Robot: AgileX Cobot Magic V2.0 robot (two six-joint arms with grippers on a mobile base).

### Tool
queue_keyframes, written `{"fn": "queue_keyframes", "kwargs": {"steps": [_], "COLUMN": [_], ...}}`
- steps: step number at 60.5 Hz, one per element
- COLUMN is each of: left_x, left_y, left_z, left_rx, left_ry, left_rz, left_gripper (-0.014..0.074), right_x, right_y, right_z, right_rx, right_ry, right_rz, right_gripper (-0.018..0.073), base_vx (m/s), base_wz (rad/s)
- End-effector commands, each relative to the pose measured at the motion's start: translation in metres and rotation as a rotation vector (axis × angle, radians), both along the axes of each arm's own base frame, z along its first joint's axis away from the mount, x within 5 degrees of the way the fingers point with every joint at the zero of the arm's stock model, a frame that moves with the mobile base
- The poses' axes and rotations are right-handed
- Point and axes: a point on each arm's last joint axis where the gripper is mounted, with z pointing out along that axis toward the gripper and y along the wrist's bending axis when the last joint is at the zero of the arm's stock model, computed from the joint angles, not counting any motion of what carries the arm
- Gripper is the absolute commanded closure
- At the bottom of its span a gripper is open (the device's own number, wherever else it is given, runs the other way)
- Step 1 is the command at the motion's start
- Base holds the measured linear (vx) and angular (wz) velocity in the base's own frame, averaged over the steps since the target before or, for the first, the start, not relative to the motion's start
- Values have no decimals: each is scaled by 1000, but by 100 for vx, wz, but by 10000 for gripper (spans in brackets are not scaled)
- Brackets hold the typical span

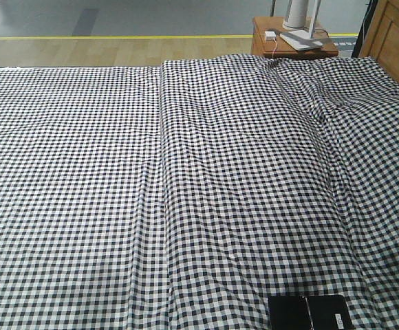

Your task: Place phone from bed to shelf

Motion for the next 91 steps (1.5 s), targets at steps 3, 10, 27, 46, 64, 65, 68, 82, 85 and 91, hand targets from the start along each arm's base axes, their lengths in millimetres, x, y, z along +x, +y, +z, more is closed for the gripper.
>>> {"fn": "queue_keyframes", "kwargs": {"steps": [3,10,27,46,64,65,68,82,85,91], "left_x": [-1,-1,-1,-1,-1,-1,-1,-1,-1,-1], "left_y": [0,0,0,0,0,0,0,0,0,0], "left_z": [15,15,15,15,15,15,15,15,15,15], "left_rx": [-15,-15,-15,-15,-15,-15,-15,-15,-15,-15], "left_ry": [-106,-106,-106,-106,-106,-106,-106,-106,-106,-106], "left_rz": [-4,-4,-4,-4,-4,-4,-4,-4,-4,-4], "left_gripper": [595,595,595,595,595,595,595,595,595,595], "right_x": [-1,-1,-1,-1,-1,-1,-1,-1,-2,-4], "right_y": [0,0,0,0,0,0,0,0,0,-1], "right_z": [6,6,6,6,6,6,6,10,13,25], "right_rx": [-13,-13,-13,-13,-14,-14,-14,-9,-10,-12], "right_ry": [-79,-79,-79,-79,-84,-85,-85,-126,-163,-282], "right_rz": [-6,-6,-6,-6,-6,-6,-6,-7,-8,-10], "right_gripper": [564,564,564,564,564,564,564,564,564,564], "base_vx": [0,0,0,0,0,0,0,0,0,0], "base_wz": [0,0,0,0,0,0,0,0,0,0]}}
